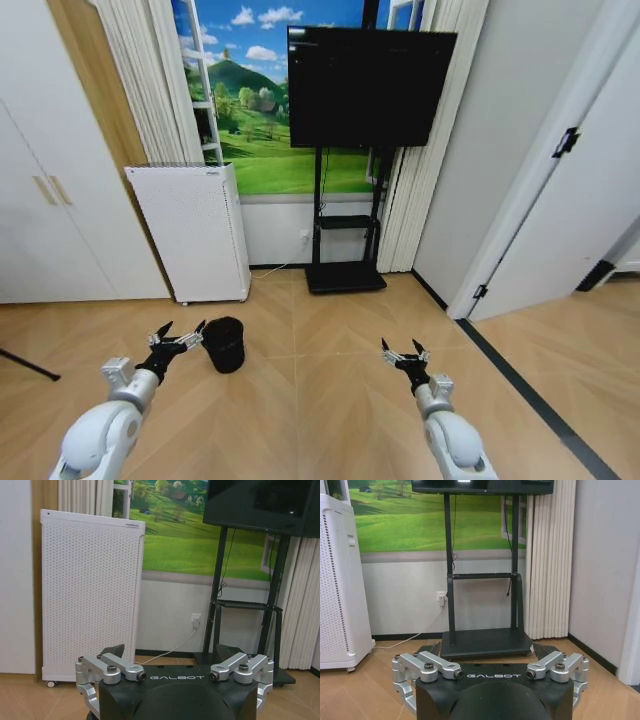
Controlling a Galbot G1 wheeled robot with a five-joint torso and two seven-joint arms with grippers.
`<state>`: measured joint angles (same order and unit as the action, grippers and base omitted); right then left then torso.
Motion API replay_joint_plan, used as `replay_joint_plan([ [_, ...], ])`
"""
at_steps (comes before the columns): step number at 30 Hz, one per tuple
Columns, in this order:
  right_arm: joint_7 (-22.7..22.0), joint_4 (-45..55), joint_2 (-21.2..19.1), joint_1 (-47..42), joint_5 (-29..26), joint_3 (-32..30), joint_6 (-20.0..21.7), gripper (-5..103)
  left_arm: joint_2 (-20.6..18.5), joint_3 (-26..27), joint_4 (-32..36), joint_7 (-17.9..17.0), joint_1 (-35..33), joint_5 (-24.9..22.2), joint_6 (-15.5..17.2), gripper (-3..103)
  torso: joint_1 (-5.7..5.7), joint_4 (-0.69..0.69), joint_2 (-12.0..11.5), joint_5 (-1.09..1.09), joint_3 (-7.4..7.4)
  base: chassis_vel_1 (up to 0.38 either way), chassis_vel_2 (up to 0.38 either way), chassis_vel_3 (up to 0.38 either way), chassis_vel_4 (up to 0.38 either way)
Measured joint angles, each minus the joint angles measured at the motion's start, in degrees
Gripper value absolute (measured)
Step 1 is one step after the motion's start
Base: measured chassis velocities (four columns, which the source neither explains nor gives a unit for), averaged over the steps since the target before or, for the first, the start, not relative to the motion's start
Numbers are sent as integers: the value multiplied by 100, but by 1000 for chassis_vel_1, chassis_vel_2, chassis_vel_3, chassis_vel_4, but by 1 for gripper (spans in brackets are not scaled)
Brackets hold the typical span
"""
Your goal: Pick up the trash bin and place the garbage on the floor into it.
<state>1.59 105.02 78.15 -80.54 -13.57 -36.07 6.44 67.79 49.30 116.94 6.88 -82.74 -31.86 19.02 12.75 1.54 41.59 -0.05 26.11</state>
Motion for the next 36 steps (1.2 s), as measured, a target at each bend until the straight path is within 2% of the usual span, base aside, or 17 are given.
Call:
replay_joint_plan([
  [3,3,0,8,-4,-10,-1,-20,100,1,5,-4,11,2,26,-23,100,0,1,-1,11,-1,371,-366,-383,355],
  [6,16,-32,31,-6,-10,14,-112,100,30,3,-10,15,-13,45,-39,100,-1,1,-4,1,-2,346,-363,-362,356],
  [7,19,-45,42,-6,-10,24,-122,100,47,4,-9,16,-19,58,-53,100,-1,1,-5,12,-2,320,-313,-355,316],
  [8,19,-45,42,-6,-10,24,-122,100,47,4,-9,16,-19,58,-53,100,-1,1,-5,12,-2,320,-313,-355,316],
  [11,88,-47,53,-28,-11,27,-123,100,87,3,-12,21,-45,84,-73,100,-5,0,-3,-2,-6,251,-333,-272,301],
  [12,131,-48,57,-47,-12,43,-121,100,108,4,-14,23,-58,101,-89,100,-5,-1,-5,6,-5,208,-206,-196,166],
  [14,148,-59,66,-54,-11,57,-121,100,131,4,-15,25,-67,110,-95,100,-6,0,-4,7,-6,111,-114,-196,115],
  [15,171,-69,87,-55,-4,66,-121,100,157,6,-16,23,-76,115,-101,100,-5,-2,-4,5,-7,111,5,-82,115],
  [17,194,-91,110,-54,21,78,-121,100,200,3,-3,20,-88,125,-102,100,-4,4,-8,5,-5,0,0,0,0],
  [25,199,-97,105,-20,20,132,-125,100,276,2,114,5,-128,115,-33,100,2,-1,-13,5,-3,-47,31,43,-47],
  [36,197,-106,41,-116,-63,66,-263,100,402,-8,246,-17,-191,141,46,100,-4,1,-12,5,-7,0,0,0,0],
])
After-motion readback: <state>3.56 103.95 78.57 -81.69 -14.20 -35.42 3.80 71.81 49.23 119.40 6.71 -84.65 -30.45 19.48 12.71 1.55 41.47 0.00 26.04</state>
